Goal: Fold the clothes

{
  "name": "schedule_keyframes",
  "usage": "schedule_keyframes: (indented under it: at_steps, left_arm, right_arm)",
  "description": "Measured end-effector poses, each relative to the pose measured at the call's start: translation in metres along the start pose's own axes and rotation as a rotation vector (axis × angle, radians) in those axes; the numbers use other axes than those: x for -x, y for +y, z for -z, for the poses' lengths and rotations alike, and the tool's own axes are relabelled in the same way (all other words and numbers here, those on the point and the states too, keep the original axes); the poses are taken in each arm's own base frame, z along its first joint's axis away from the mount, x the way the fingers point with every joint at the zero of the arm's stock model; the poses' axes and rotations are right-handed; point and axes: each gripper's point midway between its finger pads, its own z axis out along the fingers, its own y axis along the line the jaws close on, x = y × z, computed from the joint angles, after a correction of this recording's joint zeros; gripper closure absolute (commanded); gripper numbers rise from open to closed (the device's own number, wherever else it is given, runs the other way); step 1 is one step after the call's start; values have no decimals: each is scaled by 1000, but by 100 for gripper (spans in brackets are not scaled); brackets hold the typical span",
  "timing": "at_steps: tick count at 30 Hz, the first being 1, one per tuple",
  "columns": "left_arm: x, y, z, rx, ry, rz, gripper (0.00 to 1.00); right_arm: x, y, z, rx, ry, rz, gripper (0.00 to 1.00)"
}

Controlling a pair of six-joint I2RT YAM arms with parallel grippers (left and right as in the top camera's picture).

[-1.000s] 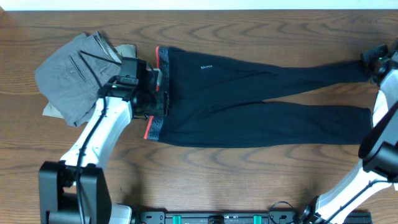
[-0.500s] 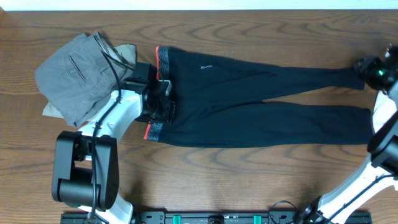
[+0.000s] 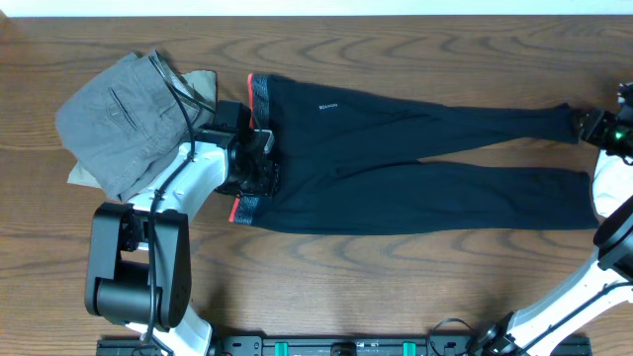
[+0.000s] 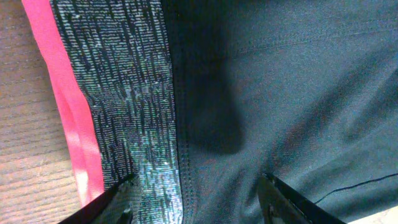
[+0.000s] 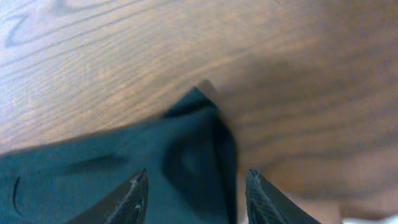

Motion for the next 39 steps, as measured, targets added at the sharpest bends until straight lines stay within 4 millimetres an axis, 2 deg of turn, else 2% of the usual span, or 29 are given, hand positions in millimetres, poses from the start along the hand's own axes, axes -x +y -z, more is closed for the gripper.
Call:
schedule_keyframes:
  at_steps: [6, 13, 18, 23, 26, 30, 32, 35, 39]
  left_arm:
    - [0, 0, 0, 0, 0, 0, 38]
    - [0, 0, 0, 0, 0, 0, 38]
    - [0, 0, 0, 0, 0, 0, 38]
    - [0, 0, 0, 0, 0, 0, 38]
    - [0, 0, 0, 0, 0, 0, 38]
    - [0, 0, 0, 0, 0, 0, 38]
    - [0, 0, 0, 0, 0, 0, 38]
    - [0, 0, 0, 0, 0, 0, 38]
    - [0, 0, 0, 0, 0, 0, 38]
  right_arm:
    - [-2, 12, -9, 8, 13, 64, 56]
    - [-10, 2, -13, -34, 41, 66, 48]
    - [-11, -3, -13, -62, 50, 67, 49]
    - [-15, -4, -13, -68, 63, 65, 60]
    - [-19, -3, -14, -62, 71, 66, 77]
    - [-22, 2, -15, -30, 73, 57, 87]
    - [-21, 6, -15, -7, 67, 47, 97]
    - [-19, 13, -15, 35, 58, -10, 99]
    - [-11, 19, -6, 71, 36, -173, 99]
